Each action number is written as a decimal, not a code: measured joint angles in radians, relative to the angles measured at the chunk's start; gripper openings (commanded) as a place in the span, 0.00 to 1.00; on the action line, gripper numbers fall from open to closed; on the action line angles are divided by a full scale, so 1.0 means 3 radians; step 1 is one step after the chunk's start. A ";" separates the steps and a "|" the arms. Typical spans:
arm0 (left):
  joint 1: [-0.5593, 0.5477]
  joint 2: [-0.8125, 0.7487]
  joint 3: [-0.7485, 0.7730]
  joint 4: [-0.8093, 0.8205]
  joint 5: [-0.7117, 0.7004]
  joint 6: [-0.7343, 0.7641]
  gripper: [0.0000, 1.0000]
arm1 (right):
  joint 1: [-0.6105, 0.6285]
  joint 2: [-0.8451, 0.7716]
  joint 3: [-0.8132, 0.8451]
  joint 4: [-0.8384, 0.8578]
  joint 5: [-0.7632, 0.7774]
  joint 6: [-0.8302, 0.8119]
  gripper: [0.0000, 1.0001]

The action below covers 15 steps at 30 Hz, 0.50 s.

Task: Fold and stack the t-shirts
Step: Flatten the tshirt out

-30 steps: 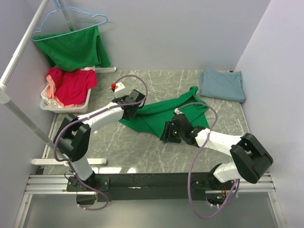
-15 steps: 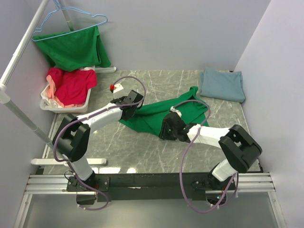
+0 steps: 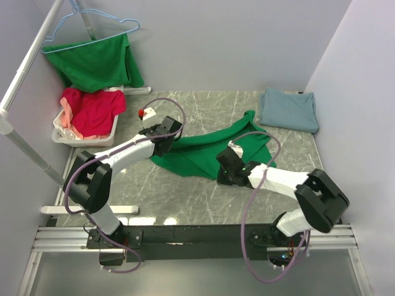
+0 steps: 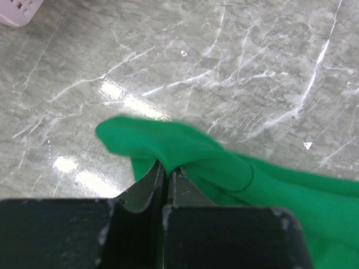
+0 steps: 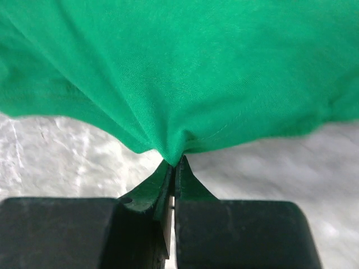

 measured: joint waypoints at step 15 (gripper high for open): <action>0.0123 -0.0287 0.0078 -0.0120 -0.0103 0.0191 0.04 | -0.0343 -0.1109 0.0174 -0.1006 0.0768 -0.0153 0.00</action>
